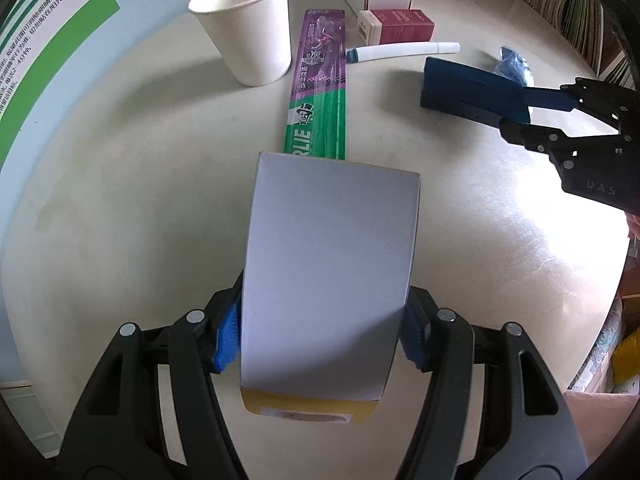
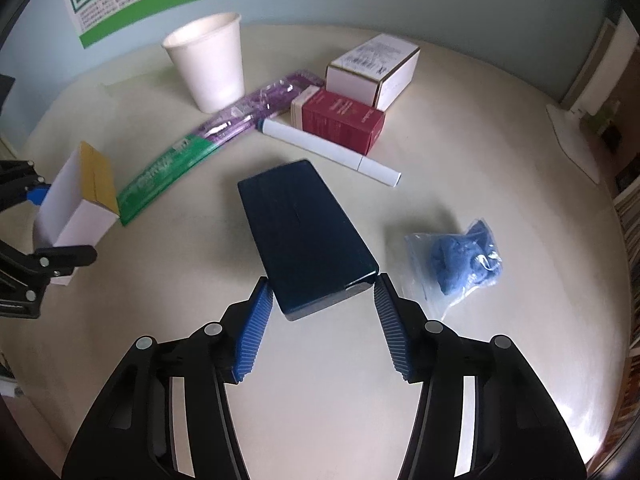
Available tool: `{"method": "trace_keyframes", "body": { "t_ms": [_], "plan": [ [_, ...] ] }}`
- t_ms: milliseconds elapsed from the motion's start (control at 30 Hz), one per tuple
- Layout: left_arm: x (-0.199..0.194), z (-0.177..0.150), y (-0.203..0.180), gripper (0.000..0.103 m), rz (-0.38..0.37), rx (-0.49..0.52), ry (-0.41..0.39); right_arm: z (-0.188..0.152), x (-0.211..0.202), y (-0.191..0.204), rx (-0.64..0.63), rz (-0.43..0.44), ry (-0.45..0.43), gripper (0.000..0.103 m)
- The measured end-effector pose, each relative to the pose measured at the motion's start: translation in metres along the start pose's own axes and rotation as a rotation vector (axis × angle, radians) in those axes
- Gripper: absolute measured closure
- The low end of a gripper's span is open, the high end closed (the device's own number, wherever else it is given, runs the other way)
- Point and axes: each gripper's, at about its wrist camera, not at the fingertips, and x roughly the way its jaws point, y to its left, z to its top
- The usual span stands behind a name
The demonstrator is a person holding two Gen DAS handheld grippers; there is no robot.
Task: Collect trash
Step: 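Move the open right gripper past the dark blue box toward the blue bag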
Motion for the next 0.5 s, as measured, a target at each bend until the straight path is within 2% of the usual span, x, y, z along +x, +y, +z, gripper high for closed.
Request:
{"method": "trace_keyframes", "body": {
  "t_ms": [33,67,133,267,333,367,400,467,500],
  "plan": [
    [0.001,-0.003,-0.010,0.043,0.002,0.001,-0.005,-0.003,-0.002,-0.002,0.016,0.002,0.002,0.102],
    [-0.001,-0.005,-0.009,0.043,0.002,0.004,-0.010,-0.005,-0.002,-0.003,0.037,0.019,0.004,0.102],
    [-0.004,-0.007,-0.009,0.043,0.005,0.006,-0.015,-0.010,0.003,0.002,0.011,0.027,0.052,0.101],
    [-0.001,-0.003,-0.029,0.042,0.002,-0.001,-0.021,-0.020,-0.002,0.008,-0.003,0.036,0.038,0.098],
    [-0.001,-0.006,-0.030,0.042,0.004,0.003,-0.020,-0.021,-0.005,0.005,0.017,0.038,0.029,0.064],
    [0.000,-0.007,-0.029,0.042,0.011,0.005,-0.019,-0.019,-0.007,0.004,0.021,0.036,0.020,0.032],
    [0.002,-0.007,-0.029,0.042,0.017,0.003,-0.017,-0.017,-0.008,0.004,0.022,0.035,0.000,0.023],
    [0.004,-0.002,-0.035,0.042,0.016,0.002,-0.008,-0.010,-0.006,0.006,0.006,0.039,-0.007,0.024],
    [0.009,0.008,-0.040,0.042,0.018,-0.001,0.001,-0.007,-0.003,0.007,-0.004,0.037,-0.001,0.017]
  ]
}}
